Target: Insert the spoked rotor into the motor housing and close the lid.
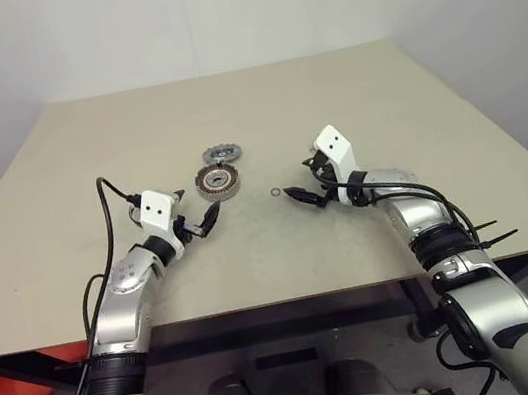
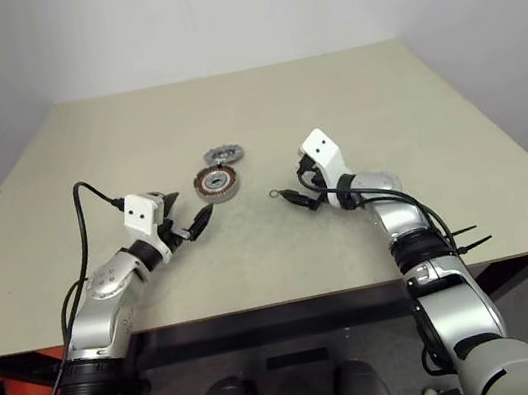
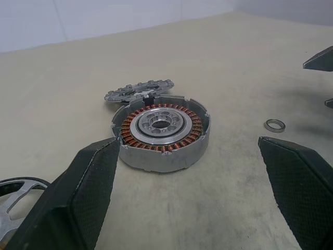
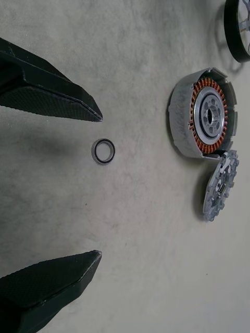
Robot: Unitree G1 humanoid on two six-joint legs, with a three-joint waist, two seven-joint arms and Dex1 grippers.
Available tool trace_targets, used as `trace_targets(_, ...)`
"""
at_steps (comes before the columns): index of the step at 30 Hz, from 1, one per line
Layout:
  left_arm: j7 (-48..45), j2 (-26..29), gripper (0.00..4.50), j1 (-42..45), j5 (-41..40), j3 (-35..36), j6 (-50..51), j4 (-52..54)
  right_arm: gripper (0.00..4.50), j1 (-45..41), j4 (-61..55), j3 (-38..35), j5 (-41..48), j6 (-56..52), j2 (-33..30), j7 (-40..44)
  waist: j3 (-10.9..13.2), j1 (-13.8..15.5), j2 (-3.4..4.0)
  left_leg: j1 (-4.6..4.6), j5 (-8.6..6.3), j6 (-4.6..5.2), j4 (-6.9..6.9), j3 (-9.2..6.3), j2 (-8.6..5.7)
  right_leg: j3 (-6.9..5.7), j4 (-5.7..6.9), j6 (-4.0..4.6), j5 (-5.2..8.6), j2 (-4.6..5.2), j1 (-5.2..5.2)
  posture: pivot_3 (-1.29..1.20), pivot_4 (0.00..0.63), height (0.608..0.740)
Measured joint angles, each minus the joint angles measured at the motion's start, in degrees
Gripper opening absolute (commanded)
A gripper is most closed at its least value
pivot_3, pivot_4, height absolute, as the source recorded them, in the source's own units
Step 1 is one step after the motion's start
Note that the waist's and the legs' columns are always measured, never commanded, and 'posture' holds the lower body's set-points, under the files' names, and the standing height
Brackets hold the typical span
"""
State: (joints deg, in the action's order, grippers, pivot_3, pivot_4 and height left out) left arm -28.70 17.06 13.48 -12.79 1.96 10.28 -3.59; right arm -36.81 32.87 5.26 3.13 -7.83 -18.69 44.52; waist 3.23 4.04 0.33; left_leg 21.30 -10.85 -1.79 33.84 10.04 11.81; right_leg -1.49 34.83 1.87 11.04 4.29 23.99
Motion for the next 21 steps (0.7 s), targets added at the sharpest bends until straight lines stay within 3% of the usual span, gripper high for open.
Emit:
trace_targets(9,0.0,0.0,4.48,0.0,0.1,0.0,0.0,0.0,4.45,-0.2,1.7,0.0,-0.3,0.6,1.8,-1.8,0.0,0.0,0.00,0.00,0.00,0.00,0.00,0.00,0.00,0.00,0.00,0.00,0.00,0.00,0.00,0.00,0.000,0.740)
trace_targets(21,0.2,-0.1,4.48,-0.2,0.3,0.0,-0.1,0.0,4.45,-7.0,14.8,0.0,-2.4,4.2,7.3,-7.9,0.0,-0.1,0.00,0.00,0.00,-0.01,-0.01,0.00,0.00,0.00,0.01,0.01,0.00,0.00,0.01,0.00,0.000,0.740)
